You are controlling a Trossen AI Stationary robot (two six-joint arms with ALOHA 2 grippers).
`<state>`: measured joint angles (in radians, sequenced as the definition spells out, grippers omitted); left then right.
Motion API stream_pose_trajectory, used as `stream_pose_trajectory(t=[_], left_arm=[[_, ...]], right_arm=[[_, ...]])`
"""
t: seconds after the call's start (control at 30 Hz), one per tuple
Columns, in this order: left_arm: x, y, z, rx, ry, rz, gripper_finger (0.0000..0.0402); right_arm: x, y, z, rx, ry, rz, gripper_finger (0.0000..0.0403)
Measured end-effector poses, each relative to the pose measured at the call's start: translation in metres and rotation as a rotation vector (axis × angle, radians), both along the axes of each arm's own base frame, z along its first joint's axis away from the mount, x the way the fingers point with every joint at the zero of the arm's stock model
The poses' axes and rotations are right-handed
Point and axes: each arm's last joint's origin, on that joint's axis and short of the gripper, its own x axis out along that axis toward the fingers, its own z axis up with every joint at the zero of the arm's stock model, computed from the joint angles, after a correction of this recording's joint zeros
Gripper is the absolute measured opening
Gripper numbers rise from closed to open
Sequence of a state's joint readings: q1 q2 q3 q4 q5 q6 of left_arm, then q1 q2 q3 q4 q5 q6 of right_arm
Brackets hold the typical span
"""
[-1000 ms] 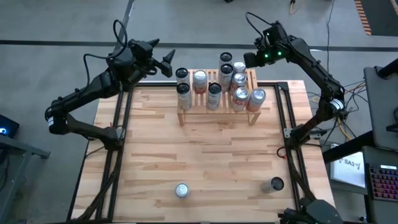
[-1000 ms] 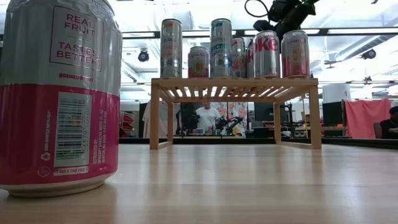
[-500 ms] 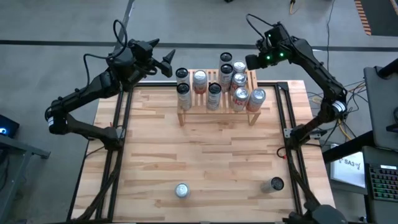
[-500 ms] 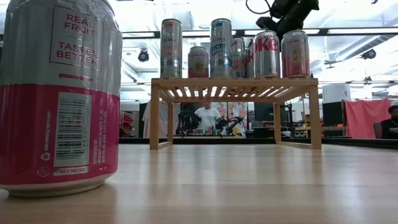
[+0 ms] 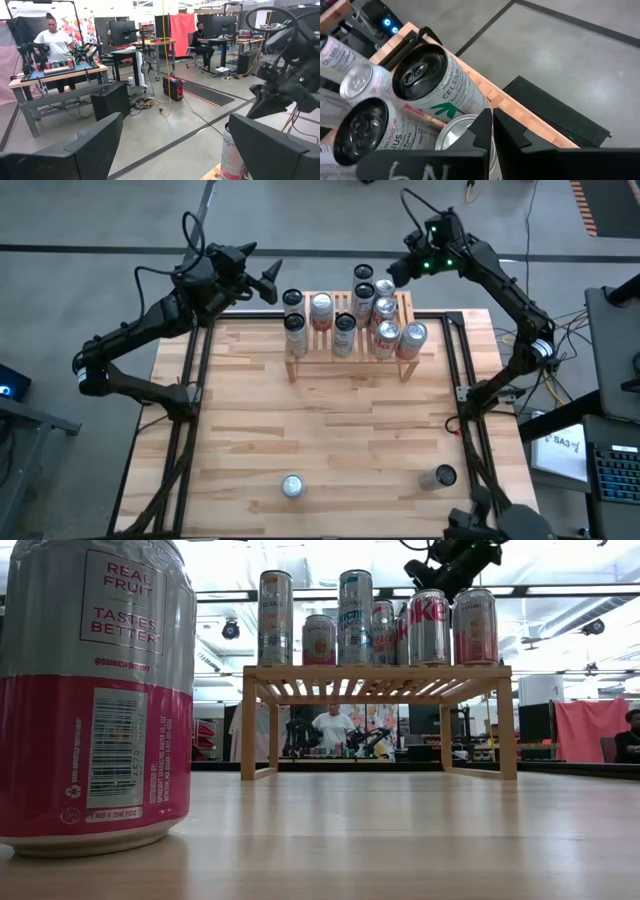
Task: Place canned beverage on shelf
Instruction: Put the silver soda can on the shelf aligned with the other silver soda cans
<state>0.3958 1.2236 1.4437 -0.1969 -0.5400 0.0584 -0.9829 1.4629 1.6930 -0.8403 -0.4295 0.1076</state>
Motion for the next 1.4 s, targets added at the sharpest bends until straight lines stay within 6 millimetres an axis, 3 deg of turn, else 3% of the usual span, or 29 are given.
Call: stream_pose_trajectory(t=[0.33, 1.4], left_arm=[[0.000, 0.000, 0.000, 0.001, -0.003, -0.002, 0.0350], [0.000, 0.000, 0.000, 0.000, -0.002, -0.001, 0.0350]], right_arm=[[0.010, 0.011, -0.002, -0.035, 0.033, 0.122, 0.0009], [0.005, 0.017, -0.007, 0.072, 0.113, -0.087, 0.0009]])
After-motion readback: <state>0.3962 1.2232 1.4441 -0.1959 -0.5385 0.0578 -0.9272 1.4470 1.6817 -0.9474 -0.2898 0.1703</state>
